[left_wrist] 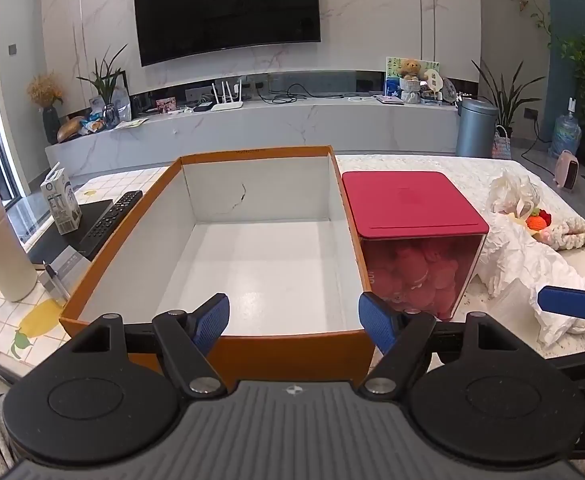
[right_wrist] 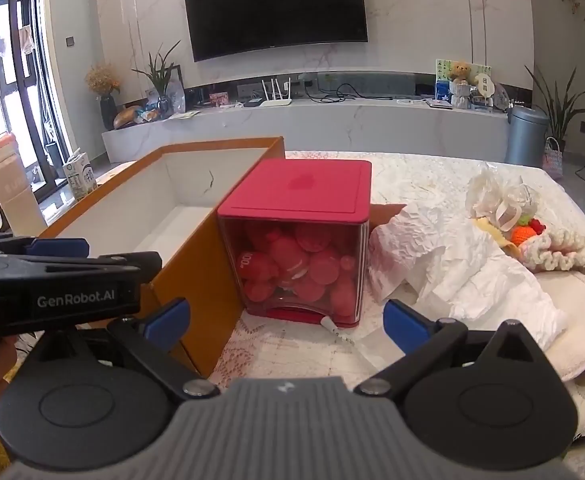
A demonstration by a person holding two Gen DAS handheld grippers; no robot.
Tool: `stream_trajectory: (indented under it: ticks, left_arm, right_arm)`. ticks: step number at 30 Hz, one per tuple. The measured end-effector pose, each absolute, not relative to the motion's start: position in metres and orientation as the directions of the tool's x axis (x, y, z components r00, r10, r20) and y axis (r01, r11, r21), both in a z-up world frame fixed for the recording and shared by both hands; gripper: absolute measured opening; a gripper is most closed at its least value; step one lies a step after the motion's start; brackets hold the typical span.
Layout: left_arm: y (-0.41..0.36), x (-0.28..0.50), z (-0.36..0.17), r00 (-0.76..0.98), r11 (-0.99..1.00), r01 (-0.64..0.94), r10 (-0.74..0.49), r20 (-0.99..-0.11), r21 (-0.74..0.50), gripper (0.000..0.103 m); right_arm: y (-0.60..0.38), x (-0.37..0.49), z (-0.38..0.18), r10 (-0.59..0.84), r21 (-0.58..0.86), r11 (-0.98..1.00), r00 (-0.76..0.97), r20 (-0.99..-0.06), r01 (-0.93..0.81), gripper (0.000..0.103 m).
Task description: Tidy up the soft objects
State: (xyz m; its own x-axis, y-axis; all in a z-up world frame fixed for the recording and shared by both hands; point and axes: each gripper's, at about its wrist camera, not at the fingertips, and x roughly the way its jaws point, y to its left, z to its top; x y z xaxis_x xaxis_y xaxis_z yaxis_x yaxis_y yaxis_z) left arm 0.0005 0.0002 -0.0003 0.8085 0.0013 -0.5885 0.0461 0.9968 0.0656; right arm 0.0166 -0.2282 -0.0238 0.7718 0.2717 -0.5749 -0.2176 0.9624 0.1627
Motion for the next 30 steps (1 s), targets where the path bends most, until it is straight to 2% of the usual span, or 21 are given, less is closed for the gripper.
stream_trajectory:
  ticks: [30]
  left_arm:
    - [-0.003, -0.003, -0.001, 0.823, 0.996, 0.049, -0.001, -0.569, 0.069, 0.083]
  right_arm:
    - [-0.228, 0.017, -0.024, 0.272, 0.155, 0.962, 0.772, -0.575, -0.223, 0.101]
